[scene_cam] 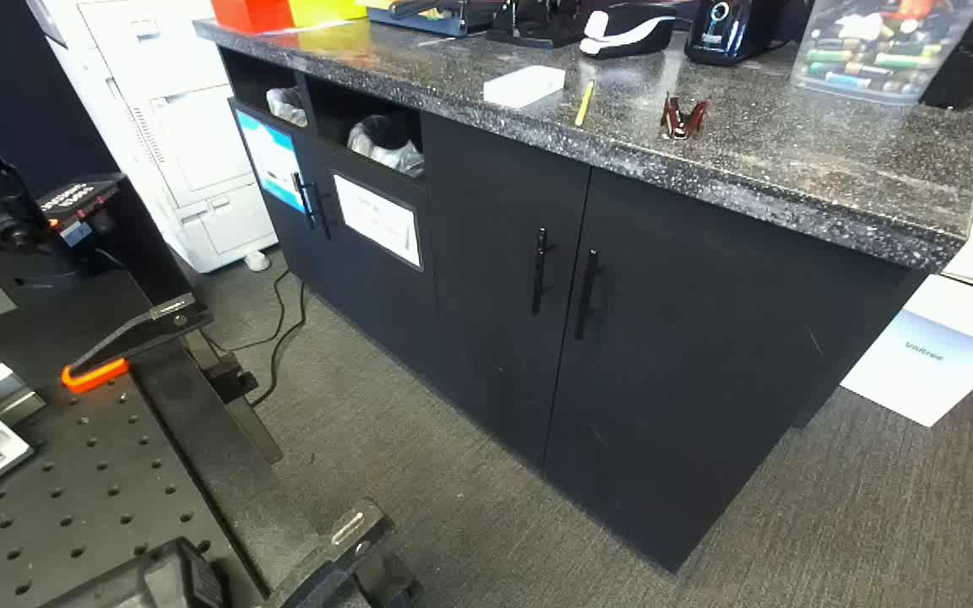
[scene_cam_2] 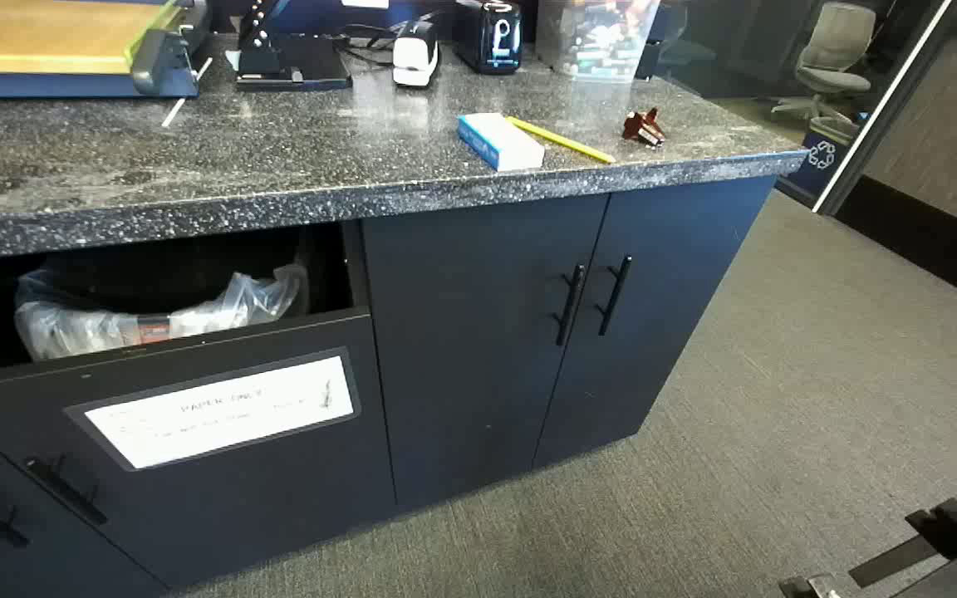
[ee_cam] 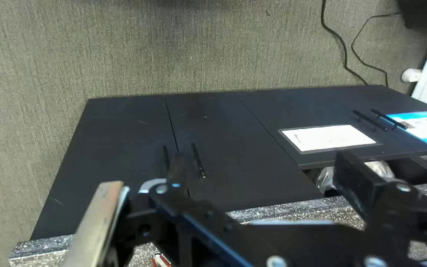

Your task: Move the white and blue box to the right side of the counter

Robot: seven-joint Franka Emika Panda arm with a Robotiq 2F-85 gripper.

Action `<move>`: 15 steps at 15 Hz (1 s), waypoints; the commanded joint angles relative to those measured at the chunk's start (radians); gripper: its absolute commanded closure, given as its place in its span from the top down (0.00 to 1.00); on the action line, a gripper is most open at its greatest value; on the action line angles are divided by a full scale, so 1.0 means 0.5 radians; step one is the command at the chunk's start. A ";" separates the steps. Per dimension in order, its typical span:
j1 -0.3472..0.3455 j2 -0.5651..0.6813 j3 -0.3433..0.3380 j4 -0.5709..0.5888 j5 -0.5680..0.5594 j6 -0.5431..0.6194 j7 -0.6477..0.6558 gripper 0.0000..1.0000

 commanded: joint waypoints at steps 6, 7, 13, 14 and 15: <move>-0.021 0.153 0.029 0.114 0.054 0.006 0.007 1.00; -0.012 0.266 0.032 0.196 0.071 0.014 0.023 1.00; -0.037 0.999 0.165 0.809 0.088 -0.011 0.235 1.00; -0.037 1.120 0.200 0.919 0.083 -0.020 0.276 1.00; -0.040 1.239 0.231 1.038 0.072 -0.034 0.315 1.00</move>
